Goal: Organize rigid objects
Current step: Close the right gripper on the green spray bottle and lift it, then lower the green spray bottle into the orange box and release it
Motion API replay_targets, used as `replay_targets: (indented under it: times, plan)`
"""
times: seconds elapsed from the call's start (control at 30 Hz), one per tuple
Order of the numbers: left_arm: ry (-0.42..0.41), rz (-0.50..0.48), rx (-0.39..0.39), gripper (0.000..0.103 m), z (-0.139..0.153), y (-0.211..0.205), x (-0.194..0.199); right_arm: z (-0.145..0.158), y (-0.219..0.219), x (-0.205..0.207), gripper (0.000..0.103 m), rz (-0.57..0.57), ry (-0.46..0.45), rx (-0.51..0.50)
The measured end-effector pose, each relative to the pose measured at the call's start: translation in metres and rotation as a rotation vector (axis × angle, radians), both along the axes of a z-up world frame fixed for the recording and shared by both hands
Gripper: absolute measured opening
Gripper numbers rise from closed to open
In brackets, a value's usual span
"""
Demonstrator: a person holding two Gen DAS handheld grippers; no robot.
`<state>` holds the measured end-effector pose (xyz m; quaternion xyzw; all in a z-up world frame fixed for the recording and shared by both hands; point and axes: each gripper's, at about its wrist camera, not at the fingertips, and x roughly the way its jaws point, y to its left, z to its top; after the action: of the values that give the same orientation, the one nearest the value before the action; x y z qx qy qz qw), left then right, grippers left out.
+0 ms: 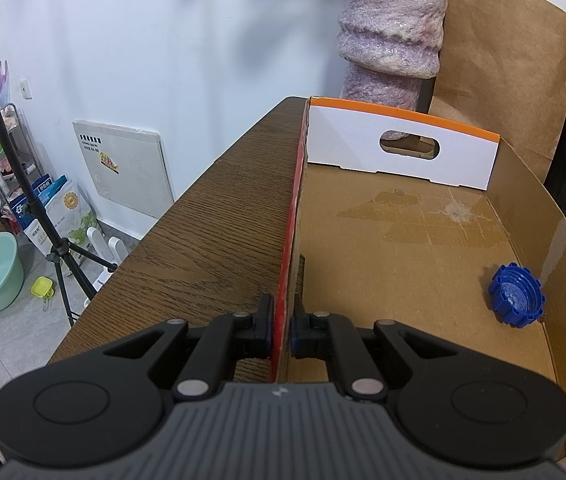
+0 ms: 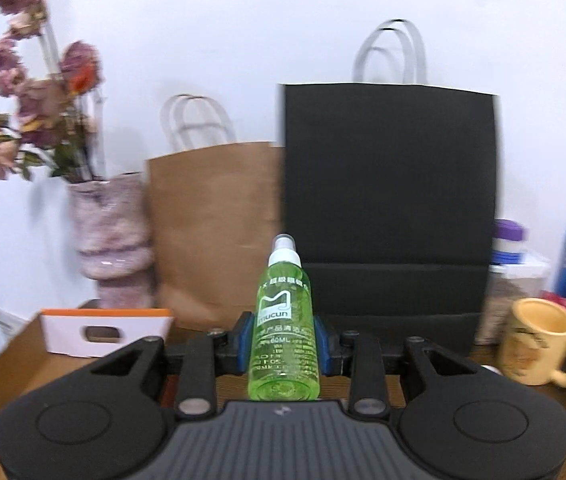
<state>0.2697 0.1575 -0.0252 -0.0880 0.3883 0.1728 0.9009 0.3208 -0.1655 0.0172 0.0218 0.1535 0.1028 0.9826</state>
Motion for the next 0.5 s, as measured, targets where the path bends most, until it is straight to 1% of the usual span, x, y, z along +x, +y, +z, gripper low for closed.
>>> replay_targets:
  times: [0.33,0.5]
  plan:
    - [-0.001,0.001,0.001,0.009,0.000,0.001,-0.001,0.000,0.087,0.001,0.030,0.162,0.030,-0.007]
    - [-0.001,0.001,0.004,0.009,-0.001,0.002,-0.002,-0.006,0.113,0.003,0.030,0.212,0.054,-0.020]
